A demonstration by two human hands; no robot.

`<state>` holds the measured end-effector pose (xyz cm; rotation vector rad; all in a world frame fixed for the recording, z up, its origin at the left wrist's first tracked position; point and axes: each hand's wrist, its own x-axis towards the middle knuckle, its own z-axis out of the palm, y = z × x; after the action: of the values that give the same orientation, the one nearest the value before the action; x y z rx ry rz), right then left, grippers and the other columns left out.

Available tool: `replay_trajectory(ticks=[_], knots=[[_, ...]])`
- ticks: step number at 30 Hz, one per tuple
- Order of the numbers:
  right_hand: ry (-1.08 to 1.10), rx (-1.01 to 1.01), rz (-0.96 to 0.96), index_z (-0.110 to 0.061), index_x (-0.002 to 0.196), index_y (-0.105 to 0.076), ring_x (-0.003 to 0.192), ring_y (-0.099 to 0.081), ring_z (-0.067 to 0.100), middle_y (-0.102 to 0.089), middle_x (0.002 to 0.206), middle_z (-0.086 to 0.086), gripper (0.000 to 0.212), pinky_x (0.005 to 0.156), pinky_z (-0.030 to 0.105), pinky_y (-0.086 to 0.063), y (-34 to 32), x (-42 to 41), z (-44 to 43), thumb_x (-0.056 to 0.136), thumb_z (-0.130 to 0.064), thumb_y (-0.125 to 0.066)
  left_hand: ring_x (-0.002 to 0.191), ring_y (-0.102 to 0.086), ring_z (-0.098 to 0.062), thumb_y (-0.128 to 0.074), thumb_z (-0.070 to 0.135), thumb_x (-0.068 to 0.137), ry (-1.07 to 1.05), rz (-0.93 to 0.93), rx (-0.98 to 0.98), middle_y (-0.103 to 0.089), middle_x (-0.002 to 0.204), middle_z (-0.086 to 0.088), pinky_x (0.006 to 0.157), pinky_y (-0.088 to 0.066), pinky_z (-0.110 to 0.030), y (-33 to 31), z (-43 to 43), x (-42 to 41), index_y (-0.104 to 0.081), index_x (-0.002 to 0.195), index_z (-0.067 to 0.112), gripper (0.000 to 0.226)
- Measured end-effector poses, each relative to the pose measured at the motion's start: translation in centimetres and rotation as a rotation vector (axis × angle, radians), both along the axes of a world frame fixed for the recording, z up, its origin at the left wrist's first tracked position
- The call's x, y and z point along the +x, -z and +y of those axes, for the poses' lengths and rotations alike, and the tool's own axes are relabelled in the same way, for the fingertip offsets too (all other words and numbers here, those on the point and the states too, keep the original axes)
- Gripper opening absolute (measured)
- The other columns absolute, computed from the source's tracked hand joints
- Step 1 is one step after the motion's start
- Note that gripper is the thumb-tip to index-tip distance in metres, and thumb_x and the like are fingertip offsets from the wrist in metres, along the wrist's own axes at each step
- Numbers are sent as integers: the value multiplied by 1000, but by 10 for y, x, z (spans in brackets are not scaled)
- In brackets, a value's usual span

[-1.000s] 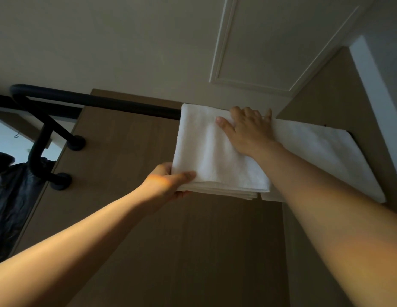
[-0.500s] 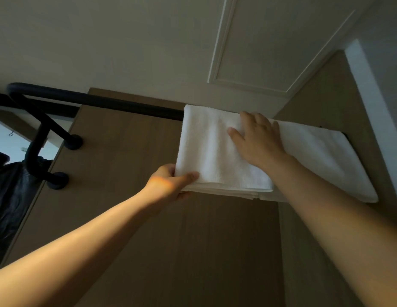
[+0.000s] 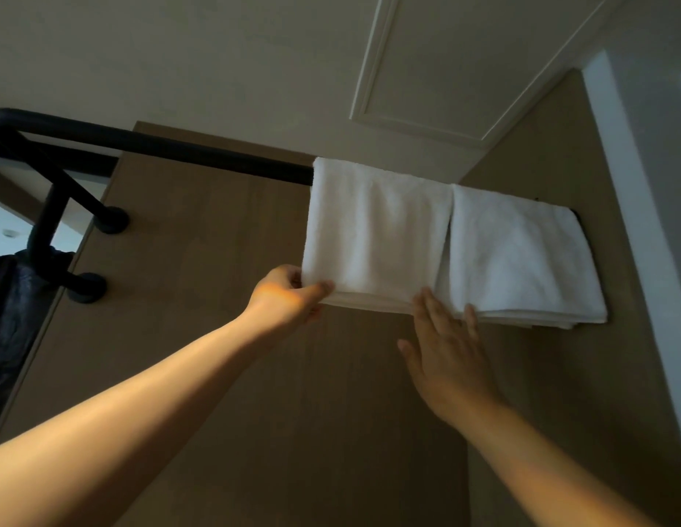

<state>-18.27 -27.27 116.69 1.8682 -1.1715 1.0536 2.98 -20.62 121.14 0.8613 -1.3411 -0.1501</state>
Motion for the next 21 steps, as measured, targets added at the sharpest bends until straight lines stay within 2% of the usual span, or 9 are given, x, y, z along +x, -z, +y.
replay_trajectory(ticks=[3,5,8,10,14,18,21], knots=[[-28,37,6,-16,156,-10,150,-5,15,-6,164,0,62,123,40,-1,15,-1,10,103,-45,-25,70,-65,-17,-76,37,77,-58,-76,48,-69,79,-4,80,-59,-45,15,2,5,-65,101,9,39],[-78,78,-9,-18,154,-22,147,-18,16,-21,161,0,58,120,32,-13,28,-1,16,103,-43,-32,80,-68,-16,-78,45,73,-152,-198,116,-70,90,0,81,-58,-39,32,4,6,-63,106,15,47],[-124,186,-48,-24,151,-31,144,-28,16,-28,158,-3,55,115,28,-25,54,-3,22,101,-45,-36,91,-64,-11,-75,42,75,-331,-441,146,-67,100,4,79,-51,-25,64,8,6,-60,114,17,49],[-135,228,-52,-25,147,-38,141,-34,17,-35,154,-2,51,112,28,-29,73,-5,25,100,-45,-39,89,-64,-10,-74,37,78,-342,-515,139,-67,98,5,82,-52,-28,91,11,4,-61,112,14,43],[-210,249,-18,-21,132,-55,120,-52,18,-55,129,-1,41,103,29,-39,113,-10,31,97,-41,-48,90,-63,-7,-71,36,81,-346,-582,195,-64,101,6,86,-52,-29,149,22,-2,-59,111,20,36],[-281,320,38,-22,130,-55,116,-54,17,-56,124,-3,39,95,27,-41,155,-15,37,96,-40,-51,91,-59,-4,-69,37,83,-385,-609,251,-61,104,9,85,-51,-26,206,36,-10,-56,112,24,34],[-350,406,118,-24,132,-53,117,-53,15,-56,124,-6,40,96,27,-41,192,-20,38,96,-41,-52,93,-57,-4,-67,41,84,-438,-654,316,-59,107,11,83,-50,-25,250,47,-18,-55,114,26,36]])
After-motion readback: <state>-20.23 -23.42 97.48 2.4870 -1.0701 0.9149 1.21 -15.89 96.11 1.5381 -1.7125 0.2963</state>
